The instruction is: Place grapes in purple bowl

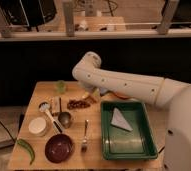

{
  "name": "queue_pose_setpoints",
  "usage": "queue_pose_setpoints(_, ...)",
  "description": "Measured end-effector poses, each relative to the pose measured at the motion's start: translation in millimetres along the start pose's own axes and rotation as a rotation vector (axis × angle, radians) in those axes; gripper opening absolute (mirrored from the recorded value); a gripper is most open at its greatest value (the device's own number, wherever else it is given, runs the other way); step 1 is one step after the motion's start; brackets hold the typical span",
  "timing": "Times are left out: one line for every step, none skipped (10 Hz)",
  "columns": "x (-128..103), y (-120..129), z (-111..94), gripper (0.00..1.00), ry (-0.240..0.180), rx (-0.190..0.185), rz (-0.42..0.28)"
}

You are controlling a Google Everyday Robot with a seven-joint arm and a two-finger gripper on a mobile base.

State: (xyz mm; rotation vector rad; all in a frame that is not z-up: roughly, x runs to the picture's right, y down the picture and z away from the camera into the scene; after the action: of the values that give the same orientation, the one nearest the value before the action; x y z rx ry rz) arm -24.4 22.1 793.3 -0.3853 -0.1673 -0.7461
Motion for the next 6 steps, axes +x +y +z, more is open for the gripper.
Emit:
queue_pose_setpoints(-10,-5,7,0.8,-0.018,-0.022,0.018)
queue_pose_setpoints(-23,-14,14,0.8,-0.038,-0.034,0.039)
queue_pose_setpoints(-34,-20,21,0.8,-0.052,-0.051,0.061)
queue_pose_setpoints(-41,-28,24,0.8,-0.056,-0.051,0.074)
queue_pose_setpoints(-58,-40,28,0.8,-0.072,-0.052,0.096)
queue_pose_setpoints(-66,-47,32,0.8,-0.076,-0.052,0.124)
